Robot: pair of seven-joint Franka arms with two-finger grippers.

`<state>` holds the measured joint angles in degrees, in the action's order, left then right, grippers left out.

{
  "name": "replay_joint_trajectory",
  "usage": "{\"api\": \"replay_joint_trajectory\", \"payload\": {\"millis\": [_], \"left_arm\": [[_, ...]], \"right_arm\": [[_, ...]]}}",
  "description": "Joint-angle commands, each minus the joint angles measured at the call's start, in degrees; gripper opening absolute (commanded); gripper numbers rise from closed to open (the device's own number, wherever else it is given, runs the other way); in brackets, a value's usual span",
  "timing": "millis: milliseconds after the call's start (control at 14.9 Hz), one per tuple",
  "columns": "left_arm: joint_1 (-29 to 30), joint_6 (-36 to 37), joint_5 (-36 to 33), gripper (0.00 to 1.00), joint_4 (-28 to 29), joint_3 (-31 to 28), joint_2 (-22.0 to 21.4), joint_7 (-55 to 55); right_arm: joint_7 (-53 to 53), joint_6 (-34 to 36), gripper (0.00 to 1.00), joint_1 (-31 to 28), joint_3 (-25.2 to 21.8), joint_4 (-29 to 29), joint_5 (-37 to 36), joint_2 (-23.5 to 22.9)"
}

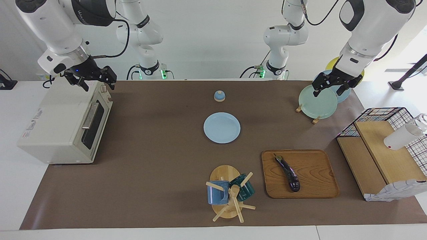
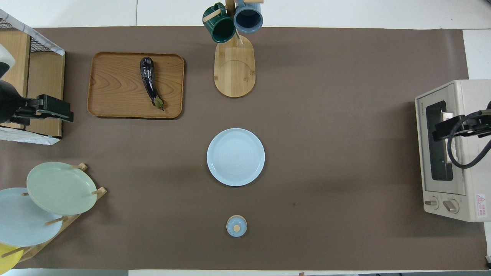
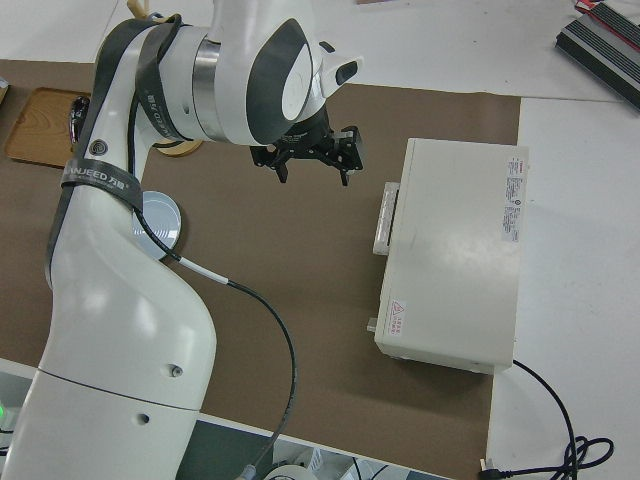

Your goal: Put eggplant into oven

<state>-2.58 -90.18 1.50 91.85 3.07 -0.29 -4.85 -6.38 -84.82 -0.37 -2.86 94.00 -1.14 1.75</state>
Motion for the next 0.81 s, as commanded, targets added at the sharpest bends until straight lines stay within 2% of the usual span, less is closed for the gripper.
{"api": "replay_joint_trajectory", "payload": {"millis": [0,269,605,739], "left_arm": [[0.2,-0.8,0.6,1.00,0.6,0.0,-0.8,-0.5],[0.2,-1.4,0.6,1.00,0.9,0.0,-0.9,-0.5],[0.0,-6.6,0.6,1.00,1.8,0.0,-0.7,-1.8],[-0.2,-7.6,2.3,1.00,1.0,0.0,2.4,-2.0]], "right_arm": [[0.2,-0.7,1.00,-0.6,0.1,0.7,1.4,0.9],[0.2,-0.8,1.00,-0.6,0.1,0.7,1.4,0.9],[0.2,-0.7,1.00,-0.6,0.1,0.7,1.4,0.9],[0.2,-0.7,1.00,-0.6,0.1,0.7,1.4,0.9]]}}
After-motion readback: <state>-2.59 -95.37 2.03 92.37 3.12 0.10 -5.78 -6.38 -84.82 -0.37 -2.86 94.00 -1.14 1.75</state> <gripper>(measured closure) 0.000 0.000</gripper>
